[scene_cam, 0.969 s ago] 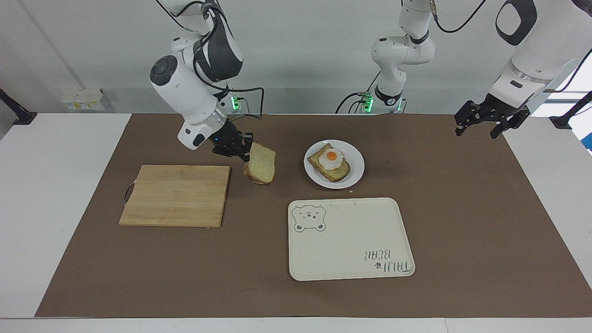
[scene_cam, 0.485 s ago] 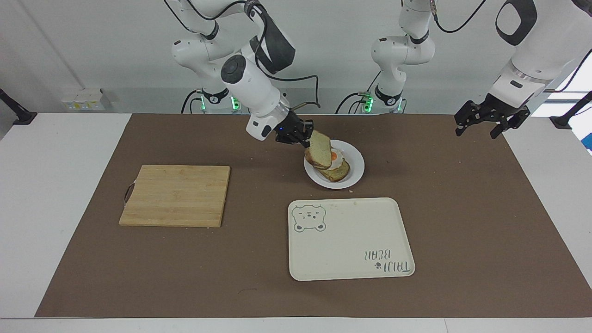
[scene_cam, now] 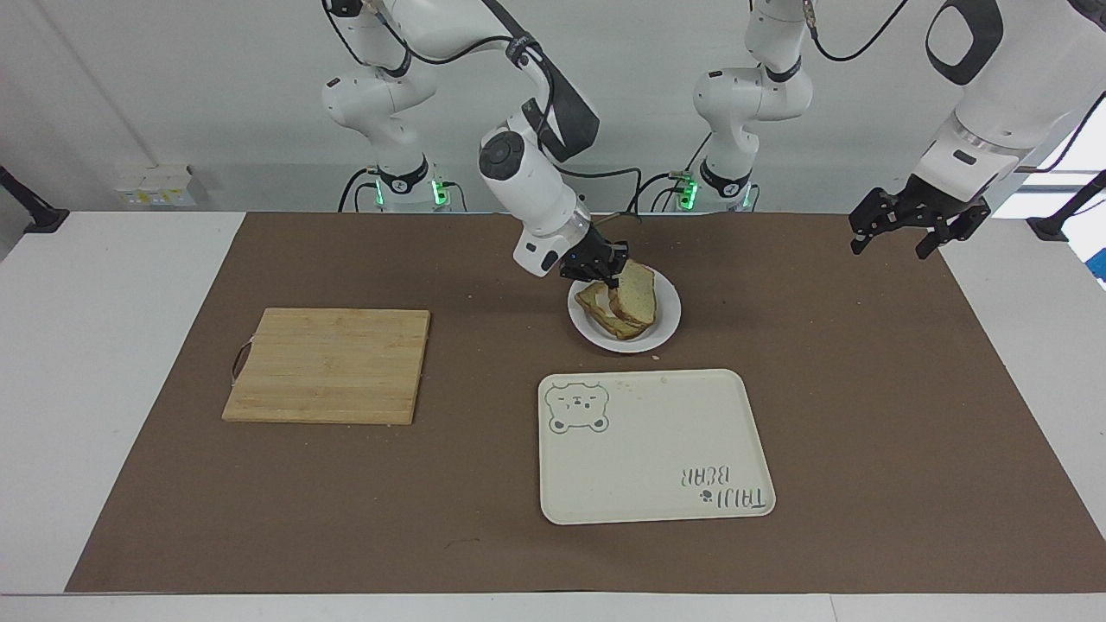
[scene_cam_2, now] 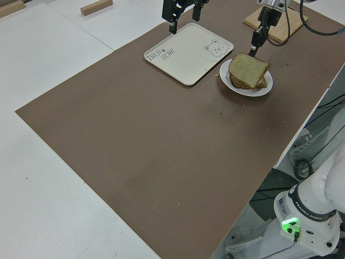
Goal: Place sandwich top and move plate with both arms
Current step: 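Carry the bread with the right gripper onto the egg toast, then open the right gripper and withdraw it toward the wooden board, then reach the left gripper to the plate rim while the right gripper retracts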
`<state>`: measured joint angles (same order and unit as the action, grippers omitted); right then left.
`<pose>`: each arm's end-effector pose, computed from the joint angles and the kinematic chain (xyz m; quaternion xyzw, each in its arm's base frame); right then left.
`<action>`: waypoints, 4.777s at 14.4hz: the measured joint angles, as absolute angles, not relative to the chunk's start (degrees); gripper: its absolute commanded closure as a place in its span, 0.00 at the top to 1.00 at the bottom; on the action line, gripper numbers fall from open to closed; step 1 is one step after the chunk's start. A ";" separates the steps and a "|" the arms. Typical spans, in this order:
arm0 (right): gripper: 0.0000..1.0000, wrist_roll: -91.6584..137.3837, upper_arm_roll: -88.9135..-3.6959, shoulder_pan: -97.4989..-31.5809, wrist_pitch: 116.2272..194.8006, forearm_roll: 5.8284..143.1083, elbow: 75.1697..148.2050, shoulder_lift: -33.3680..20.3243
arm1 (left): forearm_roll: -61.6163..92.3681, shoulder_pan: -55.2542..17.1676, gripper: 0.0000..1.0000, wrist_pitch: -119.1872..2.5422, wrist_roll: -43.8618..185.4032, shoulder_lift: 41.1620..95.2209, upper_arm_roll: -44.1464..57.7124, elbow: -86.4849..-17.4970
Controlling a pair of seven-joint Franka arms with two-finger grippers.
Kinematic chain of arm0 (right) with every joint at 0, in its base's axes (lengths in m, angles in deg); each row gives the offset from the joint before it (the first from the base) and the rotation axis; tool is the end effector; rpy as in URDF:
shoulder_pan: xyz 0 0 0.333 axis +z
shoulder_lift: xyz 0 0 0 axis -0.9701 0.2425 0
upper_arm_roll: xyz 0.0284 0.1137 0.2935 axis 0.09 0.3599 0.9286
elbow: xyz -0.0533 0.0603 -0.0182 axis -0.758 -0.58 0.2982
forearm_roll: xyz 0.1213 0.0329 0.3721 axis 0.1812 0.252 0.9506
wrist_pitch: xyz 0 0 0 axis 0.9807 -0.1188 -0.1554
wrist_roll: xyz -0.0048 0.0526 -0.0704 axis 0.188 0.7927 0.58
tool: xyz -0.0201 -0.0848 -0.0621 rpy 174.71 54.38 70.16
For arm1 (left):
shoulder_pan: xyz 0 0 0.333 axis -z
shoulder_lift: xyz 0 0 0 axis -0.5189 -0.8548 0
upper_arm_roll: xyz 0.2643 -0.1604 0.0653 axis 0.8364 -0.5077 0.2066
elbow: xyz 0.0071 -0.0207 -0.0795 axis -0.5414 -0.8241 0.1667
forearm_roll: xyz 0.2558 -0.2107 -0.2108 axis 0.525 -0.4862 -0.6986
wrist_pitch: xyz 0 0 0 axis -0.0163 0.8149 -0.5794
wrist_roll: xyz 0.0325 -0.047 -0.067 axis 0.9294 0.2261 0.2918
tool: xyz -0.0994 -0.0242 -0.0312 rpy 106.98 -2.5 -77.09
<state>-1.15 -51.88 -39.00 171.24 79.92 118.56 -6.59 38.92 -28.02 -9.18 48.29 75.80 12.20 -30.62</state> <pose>0.4831 0.3981 0.3685 -0.9681 0.0064 0.0571 0.2440 0.5652 -0.0120 0.6190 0.9975 -0.0689 -0.0075 0.0143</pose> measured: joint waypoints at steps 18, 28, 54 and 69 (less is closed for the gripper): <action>1.00 4.43 -53.27 -50.65 171.07 64.72 118.92 -10.44 | 38.92 -28.02 1.00 -9.18 48.29 75.80 12.20 -30.62; 1.00 5.08 -53.42 -63.88 157.63 49.04 115.17 -16.80 | 38.91 -28.02 1.00 -9.18 48.29 75.80 12.20 -30.62; 1.00 12.40 -53.24 -79.76 128.11 44.01 101.11 -27.02 | -4.80 -17.99 0.72 -46.36 29.44 81.83 10.89 -83.69; 1.00 12.85 -54.16 -78.17 128.09 44.01 101.41 -27.02 | -14.00 -11.37 0.00 -53.91 28.28 77.52 11.07 -85.15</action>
